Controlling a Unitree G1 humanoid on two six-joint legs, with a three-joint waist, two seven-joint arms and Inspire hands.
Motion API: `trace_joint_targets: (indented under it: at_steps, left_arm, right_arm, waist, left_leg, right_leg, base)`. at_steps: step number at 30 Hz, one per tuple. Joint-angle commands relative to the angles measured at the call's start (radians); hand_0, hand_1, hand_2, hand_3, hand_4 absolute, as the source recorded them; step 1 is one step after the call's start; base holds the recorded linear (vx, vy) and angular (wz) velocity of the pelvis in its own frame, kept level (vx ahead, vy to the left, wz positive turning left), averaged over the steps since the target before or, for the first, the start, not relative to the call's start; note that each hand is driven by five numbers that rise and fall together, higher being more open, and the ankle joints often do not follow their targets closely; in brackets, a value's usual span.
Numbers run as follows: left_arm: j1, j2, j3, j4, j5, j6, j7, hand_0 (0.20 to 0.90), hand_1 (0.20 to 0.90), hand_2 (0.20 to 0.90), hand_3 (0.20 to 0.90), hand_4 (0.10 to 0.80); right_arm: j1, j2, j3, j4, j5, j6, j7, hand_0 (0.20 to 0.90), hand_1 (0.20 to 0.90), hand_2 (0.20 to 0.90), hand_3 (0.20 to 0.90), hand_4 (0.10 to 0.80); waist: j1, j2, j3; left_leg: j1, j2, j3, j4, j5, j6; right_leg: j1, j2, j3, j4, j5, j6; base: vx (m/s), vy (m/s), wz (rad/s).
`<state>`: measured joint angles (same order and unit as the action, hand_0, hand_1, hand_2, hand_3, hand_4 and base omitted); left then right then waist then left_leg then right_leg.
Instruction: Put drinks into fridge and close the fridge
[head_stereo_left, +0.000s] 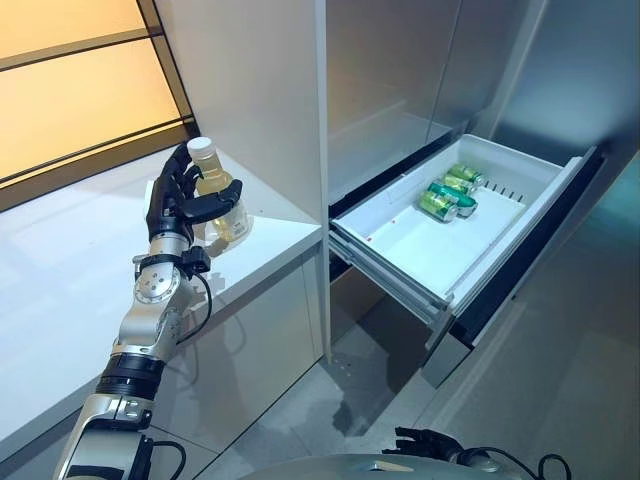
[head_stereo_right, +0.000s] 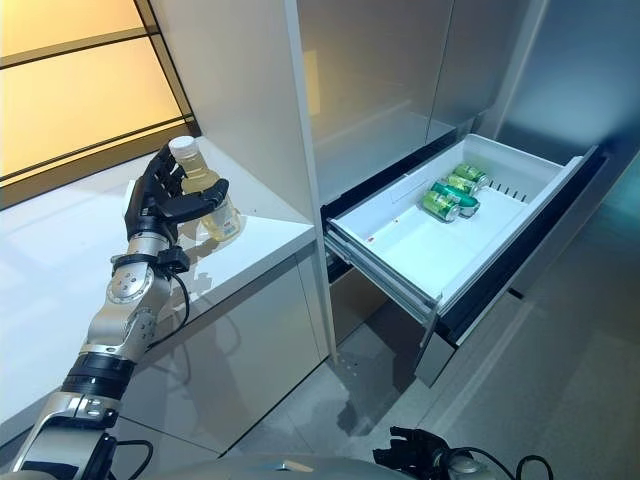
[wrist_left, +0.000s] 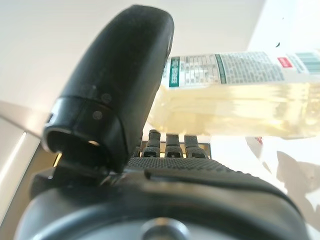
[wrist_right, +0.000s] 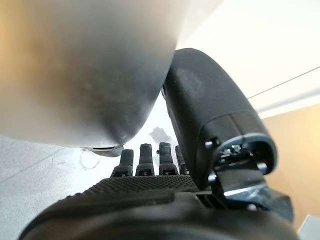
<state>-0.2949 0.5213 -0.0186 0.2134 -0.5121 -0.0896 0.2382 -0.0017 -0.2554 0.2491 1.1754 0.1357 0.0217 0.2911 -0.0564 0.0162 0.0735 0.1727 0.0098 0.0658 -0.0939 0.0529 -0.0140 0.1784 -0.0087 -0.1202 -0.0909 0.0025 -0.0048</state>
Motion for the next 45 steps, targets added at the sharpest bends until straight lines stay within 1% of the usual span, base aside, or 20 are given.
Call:
trace_joint_targets:
  at_steps: [1, 3, 4, 5, 6, 7, 13, 15, 21, 24, 28, 31, 32, 35, 37, 38, 40, 42, 44, 45]
  left_arm:
    - [-0.235, 0.070, -0.005, 0.026, 0.004, -0.078, 0.003, 0.900, 0.900, 0.900, 0.900, 0.800]
    - [-0.243, 0.071, -0.006, 0.031, -0.002, -0.073, 0.003, 0.900, 0.900, 0.900, 0.900, 0.800]
    - [-0.246, 0.070, -0.007, 0.039, 0.001, -0.071, 0.002, 0.693, 0.693, 0.693, 0.658, 0.558]
    - [-0.250, 0.073, -0.010, 0.045, 0.000, -0.068, -0.002, 0.427, 0.427, 0.427, 0.348, 0.248]
    - [-0.252, 0.073, -0.011, 0.047, 0.002, -0.067, -0.002, 0.427, 0.427, 0.427, 0.348, 0.248]
    - [-0.257, 0.078, -0.013, 0.052, 0.016, -0.059, -0.004, 0.307, 0.307, 0.307, 0.208, 0.108]
    - [-0.265, 0.097, -0.027, 0.078, 0.036, -0.027, -0.033, 0.300, 0.300, 0.300, 0.200, 0.100]
    - [-0.269, 0.102, -0.035, 0.086, 0.027, -0.030, -0.036, 0.300, 0.300, 0.300, 0.200, 0.100]
    - [-0.272, 0.086, -0.027, 0.078, -0.050, -0.085, -0.034, 0.300, 0.300, 0.300, 0.200, 0.100]
    - [-0.269, 0.068, -0.024, 0.031, -0.104, -0.124, -0.049, 0.300, 0.300, 0.300, 0.200, 0.100]
    - [-0.266, 0.051, -0.031, -0.054, -0.145, -0.164, -0.098, 0.300, 0.300, 0.300, 0.200, 0.100]
    - [-0.251, 0.033, -0.052, -0.169, -0.173, -0.173, -0.178, 0.300, 0.300, 0.300, 0.200, 0.100]
    - [-0.245, 0.029, -0.057, -0.188, -0.180, -0.176, -0.208, 0.300, 0.300, 0.300, 0.200, 0.100]
    - [-0.201, 0.005, -0.088, -0.281, -0.203, -0.183, -0.317, 0.300, 0.300, 0.300, 0.200, 0.100]
    - [-0.168, -0.006, -0.105, -0.325, -0.240, -0.183, -0.401, 0.300, 0.300, 0.300, 0.200, 0.100]
    - [-0.159, -0.011, -0.110, -0.334, -0.243, -0.182, -0.413, 0.300, 0.300, 0.300, 0.200, 0.100]
    - [-0.125, -0.027, -0.123, -0.361, -0.253, -0.184, -0.475, 0.300, 0.300, 0.300, 0.200, 0.100]
    - [-0.087, -0.040, -0.131, -0.381, -0.249, -0.186, -0.528, 0.300, 0.300, 0.300, 0.200, 0.100]
    - [-0.077, -0.043, -0.134, -0.386, -0.248, -0.186, -0.540, 0.300, 0.300, 0.300, 0.200, 0.100]
    - [-0.034, -0.054, -0.145, -0.396, -0.225, -0.188, -0.588, 0.300, 0.300, 0.300, 0.200, 0.100]
  right_arm:
    - [0.012, -0.030, 0.030, 0.016, -0.033, -0.006, 0.023, 0.900, 0.900, 0.900, 0.900, 0.800]
    - [0.014, -0.028, 0.030, 0.015, -0.030, -0.007, 0.023, 0.900, 0.900, 0.900, 0.900, 0.800]
    - [0.015, -0.028, 0.030, 0.016, -0.030, -0.007, 0.024, 0.900, 0.900, 0.900, 0.900, 0.800]
    - [0.016, -0.029, 0.029, 0.016, -0.029, -0.007, 0.024, 0.900, 0.900, 0.900, 0.900, 0.800]
    - [0.016, -0.029, 0.029, 0.016, -0.028, -0.007, 0.024, 0.900, 0.900, 0.900, 0.900, 0.800]
    - [0.019, -0.028, 0.028, 0.018, -0.028, -0.012, 0.025, 0.900, 0.900, 0.900, 0.900, 0.800]
    - [0.025, -0.028, 0.033, 0.006, -0.026, -0.011, 0.030, 0.900, 0.900, 0.900, 0.900, 0.800]
    - [0.025, -0.028, 0.036, 0.006, -0.021, -0.015, 0.032, 0.900, 0.900, 0.900, 0.900, 0.800]
    - [0.023, -0.028, 0.037, -0.011, 0.003, -0.041, 0.038, 0.900, 0.900, 0.900, 0.900, 0.800]
    - [0.019, -0.033, 0.049, -0.071, -0.014, -0.091, 0.039, 0.900, 0.900, 0.900, 0.900, 0.800]
    - [0.009, -0.038, 0.082, -0.198, -0.062, -0.164, 0.041, 0.900, 0.900, 0.900, 0.900, 0.800]
    - [0.003, -0.045, 0.114, -0.416, -0.049, -0.133, 0.039, 0.900, 0.900, 0.900, 0.900, 0.800]
    - [0.003, -0.046, 0.119, -0.455, -0.032, -0.129, 0.043, 0.900, 0.900, 0.900, 0.900, 0.800]
    - [0.007, -0.040, 0.117, -0.660, 0.025, -0.092, 0.063, 0.900, 0.900, 0.900, 0.900, 0.800]
    - [0.002, -0.047, 0.110, -0.765, 0.042, -0.109, 0.097, 0.900, 0.900, 0.900, 0.900, 0.800]
    - [0.000, -0.050, 0.108, -0.792, 0.050, -0.096, 0.100, 0.900, 0.900, 0.900, 0.900, 0.800]
    - [-0.011, -0.062, 0.096, -0.885, 0.059, -0.105, 0.130, 0.900, 0.900, 0.900, 0.900, 0.800]
    - [-0.026, -0.087, 0.073, -0.989, 0.095, -0.083, 0.157, 0.900, 0.900, 0.900, 0.900, 0.800]
    - [-0.030, -0.094, 0.066, -1.015, 0.105, -0.079, 0.164, 0.900, 0.900, 0.900, 0.900, 0.800]
    - [-0.061, -0.129, 0.033, -1.128, 0.155, -0.065, 0.191, 0.900, 0.900, 0.900, 0.900, 0.800]
  waist:
    - [-0.015, 0.004, -0.019]
    - [-0.018, 0.003, -0.021]
    - [-0.020, 0.003, -0.022]
    - [-0.021, 0.003, -0.023]
    - [-0.022, 0.003, -0.023]
    - [-0.023, 0.004, -0.023]
    - [-0.027, 0.005, -0.023]
    - [-0.028, 0.005, -0.022]
    - [-0.027, 0.003, -0.023]
    - [-0.025, 0.002, -0.021]
    - [-0.021, 0.000, -0.018]
    - [-0.016, -0.002, -0.012]
    - [-0.014, -0.002, -0.012]
    - [-0.011, -0.005, -0.007]
    - [-0.008, -0.006, -0.004]
    - [-0.007, -0.006, -0.003]
    - [-0.005, -0.008, 0.001]
    - [-0.003, -0.010, 0.005]
    - [-0.003, -0.010, 0.006]
    - [-0.001, -0.012, 0.009]
  left_leg:
    - [0.027, -0.028, 0.043, 0.018, -0.127, 0.032]
    - [0.027, -0.028, 0.045, 0.020, -0.128, 0.033]
    - [0.029, -0.028, 0.047, 0.020, -0.128, 0.033]
    - [0.029, -0.029, 0.047, 0.021, -0.130, 0.034]
    - [0.029, -0.030, 0.047, 0.021, -0.130, 0.034]
    - [0.030, -0.031, 0.046, 0.022, -0.130, 0.035]
    - [0.030, -0.036, 0.041, 0.025, -0.133, 0.038]
    - [0.030, -0.037, 0.039, 0.024, -0.135, 0.039]
    - [0.030, -0.038, 0.037, 0.022, -0.134, 0.038]
    - [0.029, -0.038, 0.034, 0.021, -0.132, 0.037]
    - [0.025, -0.036, 0.029, 0.021, -0.128, 0.036]
    - [0.021, -0.035, 0.021, 0.021, -0.123, 0.035]
    - [0.021, -0.035, 0.019, 0.022, -0.122, 0.034]
    - [0.019, -0.035, 0.010, 0.019, -0.117, 0.032]
    - [0.017, -0.035, 0.004, 0.015, -0.113, 0.031]
    - [0.017, -0.035, 0.003, 0.015, -0.113, 0.031]
    - [0.018, -0.033, 0.002, 0.013, -0.110, 0.031]
    - [0.018, -0.033, 0.000, 0.010, -0.107, 0.033]
    - [0.018, -0.033, 0.000, 0.010, -0.107, 0.033]
    - [0.016, -0.032, 0.003, 0.010, -0.105, 0.034]
  right_leg:
    - [-0.031, 0.004, 0.014, 0.114, -0.098, 0.064]
    - [-0.031, 0.004, 0.018, 0.115, -0.098, 0.064]
    - [-0.031, 0.005, 0.020, 0.116, -0.098, 0.064]
    - [-0.031, 0.005, 0.022, 0.116, -0.098, 0.064]
    - [-0.031, 0.005, 0.023, 0.116, -0.098, 0.064]
    - [-0.031, 0.006, 0.026, 0.118, -0.098, 0.064]
    - [-0.033, 0.007, 0.034, 0.118, -0.097, 0.066]
    - [-0.033, 0.007, 0.035, 0.117, -0.097, 0.066]
    - [-0.033, 0.007, 0.037, 0.111, -0.093, 0.067]
    - [-0.033, 0.006, 0.034, 0.111, -0.092, 0.067]
    - [-0.035, 0.004, 0.026, 0.112, -0.090, 0.066]
    - [-0.037, 0.001, 0.018, 0.114, -0.089, 0.064]
    - [-0.037, 0.001, 0.015, 0.114, -0.088, 0.063]
    - [-0.034, 0.000, 0.007, 0.110, -0.086, 0.062]
    - [-0.034, 0.000, 0.002, 0.104, -0.083, 0.062]
    - [-0.033, 0.000, 0.002, 0.104, -0.082, 0.063]
    - [-0.033, -0.001, 0.000, 0.102, -0.080, 0.064]
    - [-0.033, -0.001, 0.000, 0.101, -0.076, 0.064]
    - [-0.033, 0.000, 0.001, 0.100, -0.076, 0.064]
    - [-0.035, 0.000, 0.002, 0.099, -0.071, 0.064]
  base:
    - [0.037, 0.000, -0.09]
    - [0.046, -0.001, -0.09]
    - [0.055, -0.001, -0.08]
    - [0.043, 0.000, -0.05]
    - [0.042, 0.002, -0.01]
    - [0.000, 0.000, 0.00]
    - [0.026, 0.001, -0.06]
    - [0.007, 0.000, -0.02]
    - [0.000, 0.000, 0.00]
    - [0.000, 0.000, 0.00]
    - [-0.025, -0.010, 0.00]
    - [-0.037, -0.018, 0.00]
    - [-0.038, -0.019, 0.02]
    - [-0.047, -0.016, 0.00]
    - [-0.049, -0.010, 0.00]
    - [-0.043, -0.009, 0.02]
    - [-0.039, -0.007, 0.00]
    - [-0.037, -0.006, -0.02]
    - [-0.020, -0.001, 0.00]
    - [-0.039, -0.002, -0.01]
